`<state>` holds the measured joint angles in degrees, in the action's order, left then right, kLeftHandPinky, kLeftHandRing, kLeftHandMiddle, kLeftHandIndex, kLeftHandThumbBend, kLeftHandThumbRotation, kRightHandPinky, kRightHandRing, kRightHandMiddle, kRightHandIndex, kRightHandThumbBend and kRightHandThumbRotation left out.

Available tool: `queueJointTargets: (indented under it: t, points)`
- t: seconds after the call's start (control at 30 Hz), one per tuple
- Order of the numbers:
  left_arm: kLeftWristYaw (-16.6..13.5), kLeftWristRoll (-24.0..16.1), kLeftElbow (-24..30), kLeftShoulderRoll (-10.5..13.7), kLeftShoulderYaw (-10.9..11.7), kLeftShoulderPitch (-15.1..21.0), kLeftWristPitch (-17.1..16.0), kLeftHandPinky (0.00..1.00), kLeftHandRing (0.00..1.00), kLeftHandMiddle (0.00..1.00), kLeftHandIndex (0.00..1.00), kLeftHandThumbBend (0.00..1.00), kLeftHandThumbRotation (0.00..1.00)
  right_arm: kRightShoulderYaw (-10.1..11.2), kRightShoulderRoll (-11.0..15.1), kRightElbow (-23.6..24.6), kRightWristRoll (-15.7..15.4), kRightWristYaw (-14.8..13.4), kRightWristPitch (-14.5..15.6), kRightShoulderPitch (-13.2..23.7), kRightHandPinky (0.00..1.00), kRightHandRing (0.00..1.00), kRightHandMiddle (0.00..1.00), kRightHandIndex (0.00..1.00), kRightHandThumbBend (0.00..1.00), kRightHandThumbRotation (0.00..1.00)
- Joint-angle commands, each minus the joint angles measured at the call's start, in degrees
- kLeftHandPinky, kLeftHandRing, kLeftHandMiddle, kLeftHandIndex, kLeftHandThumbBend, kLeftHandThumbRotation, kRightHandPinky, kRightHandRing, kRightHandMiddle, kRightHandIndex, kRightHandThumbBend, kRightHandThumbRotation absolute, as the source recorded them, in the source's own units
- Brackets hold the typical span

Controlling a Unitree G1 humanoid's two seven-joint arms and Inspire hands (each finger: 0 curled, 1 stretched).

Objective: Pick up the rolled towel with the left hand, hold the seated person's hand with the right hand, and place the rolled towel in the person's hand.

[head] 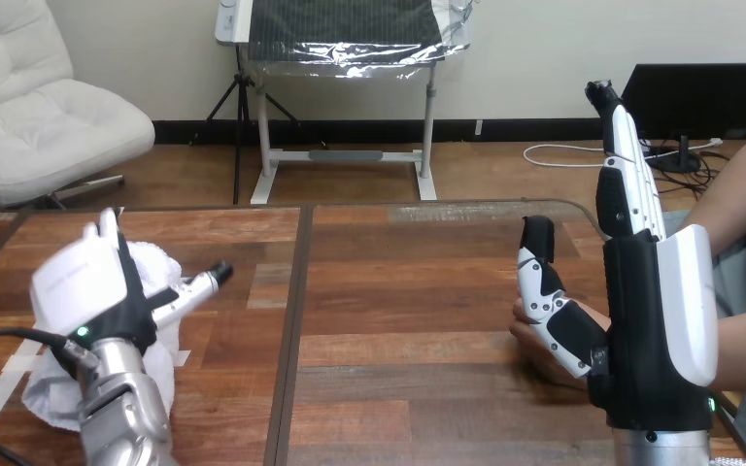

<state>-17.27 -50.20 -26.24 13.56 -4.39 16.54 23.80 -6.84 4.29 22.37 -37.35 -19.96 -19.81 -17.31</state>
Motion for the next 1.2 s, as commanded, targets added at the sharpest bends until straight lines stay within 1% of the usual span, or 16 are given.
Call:
queueJointTargets:
  t: [0.0, 0.2, 0.43, 0.7, 0.83, 1.03, 1.17]
  points:
    - [0.7, -0.1, -2.8, 1.9, -2.6, 5.7, 1.0, 0.87, 0.92, 0.96, 0.98, 0.99, 0.89, 0.2, -0.4, 2.2, -0.6, 0.4, 0.6, 3.2, 1.0, 1.0, 1.0, 1.0, 0.04, 0.0]
    - [-0.3, 0.4, -6.5, 2.1, -3.9, 7.0, 2.1, 0.87, 0.93, 0.96, 0.98, 1.0, 0.91, 0.3, -0.4, 2.5, -0.4, 0.7, 0.9, 3.2, 1.0, 1.0, 1.0, 1.0, 0.05, 0.0]
    - [0.2, 0.6, -10.6, 2.3, -5.5, 8.6, 4.6, 0.89, 0.94, 0.97, 0.99, 1.0, 0.92, 0.3, -0.3, 2.6, -0.3, 0.8, 1.0, 3.2, 1.0, 1.0, 1.0, 1.0, 0.05, 0.0]
    - [0.3, 1.2, -14.2, 2.6, -7.0, 9.9, 6.5, 0.91, 0.95, 0.98, 0.99, 1.0, 0.93, 0.3, -0.2, 2.7, -0.1, 1.0, 1.1, 3.3, 1.0, 1.0, 1.0, 1.0, 0.05, 0.0]
    - [1.4, 1.5, -15.9, 2.7, -7.9, 10.6, 8.1, 0.93, 0.96, 0.98, 0.99, 1.0, 0.93, 0.4, -0.2, 2.8, -0.3, 1.1, 1.3, 3.2, 1.0, 1.0, 1.0, 1.0, 0.05, 0.0]
    - [2.2, 1.9, -18.5, 2.9, -9.0, 11.6, 9.9, 0.94, 0.97, 0.99, 1.0, 1.0, 0.93, 0.4, -0.2, 3.0, -0.3, 1.5, 1.5, 3.1, 1.0, 1.0, 1.0, 1.0, 0.05, 0.0]
    - [2.3, 2.5, -19.7, 3.0, -9.5, 11.8, 10.4, 0.95, 0.97, 1.0, 1.0, 1.0, 0.92, 0.4, -0.2, 3.3, -0.4, 1.6, 1.6, 3.0, 1.0, 1.0, 1.0, 1.0, 0.06, 0.0]
